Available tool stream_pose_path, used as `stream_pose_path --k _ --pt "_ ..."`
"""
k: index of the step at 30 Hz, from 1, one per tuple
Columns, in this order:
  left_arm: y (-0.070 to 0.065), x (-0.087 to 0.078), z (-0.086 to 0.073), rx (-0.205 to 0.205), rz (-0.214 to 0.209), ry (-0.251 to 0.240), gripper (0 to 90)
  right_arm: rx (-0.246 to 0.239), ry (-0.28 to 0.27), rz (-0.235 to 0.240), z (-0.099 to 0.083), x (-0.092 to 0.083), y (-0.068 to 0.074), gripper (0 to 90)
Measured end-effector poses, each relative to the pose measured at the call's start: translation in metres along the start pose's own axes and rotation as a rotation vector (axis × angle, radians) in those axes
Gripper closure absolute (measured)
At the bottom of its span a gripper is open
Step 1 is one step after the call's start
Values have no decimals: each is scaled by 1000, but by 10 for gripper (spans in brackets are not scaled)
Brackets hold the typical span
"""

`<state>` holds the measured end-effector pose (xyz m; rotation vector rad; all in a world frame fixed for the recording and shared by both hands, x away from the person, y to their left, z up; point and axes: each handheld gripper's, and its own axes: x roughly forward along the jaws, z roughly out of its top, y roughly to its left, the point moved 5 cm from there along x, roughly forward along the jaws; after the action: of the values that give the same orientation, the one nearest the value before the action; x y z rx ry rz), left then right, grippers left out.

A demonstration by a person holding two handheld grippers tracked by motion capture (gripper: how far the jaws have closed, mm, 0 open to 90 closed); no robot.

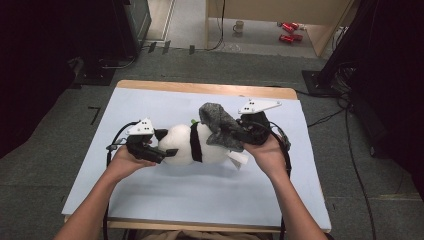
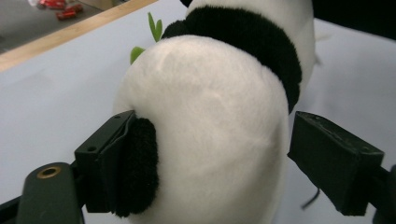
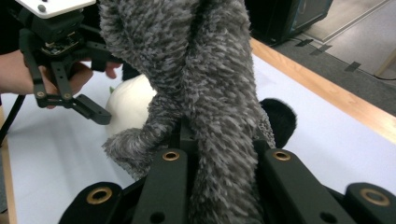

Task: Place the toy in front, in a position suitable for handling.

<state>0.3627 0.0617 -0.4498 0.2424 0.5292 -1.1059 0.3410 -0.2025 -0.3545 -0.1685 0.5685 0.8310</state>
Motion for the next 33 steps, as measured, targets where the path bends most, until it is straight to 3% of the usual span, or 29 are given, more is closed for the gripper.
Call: stream_pose_path --k 3,6,13,16,22,26,30,33 --pt "4 3 -2 -13 9 0 107 4 8 6 -4 2 1 782" --pt "12 9 -6 -33 56 19 104 9 9 15 -6 4 2 781" --pt "26 12 -11 -98 28 -1 136 18 12 23 -7 8 1 781" --pt "27 12 -11 -96 36 0 228 23 13 27 -7 10 1 781" --pt "34 10 -11 -218 26 15 374 29 7 30 -3 15 -1 781" --pt "30 9 -7 -214 26 35 519 29 -7 37 4 17 1 782" --pt "24 7 -3 -230 -10 48 616 25 -24 50 17 20 5 782" --pt "22 4 1 -304 -66 40 650 12 -36 63 27 23 11 781"
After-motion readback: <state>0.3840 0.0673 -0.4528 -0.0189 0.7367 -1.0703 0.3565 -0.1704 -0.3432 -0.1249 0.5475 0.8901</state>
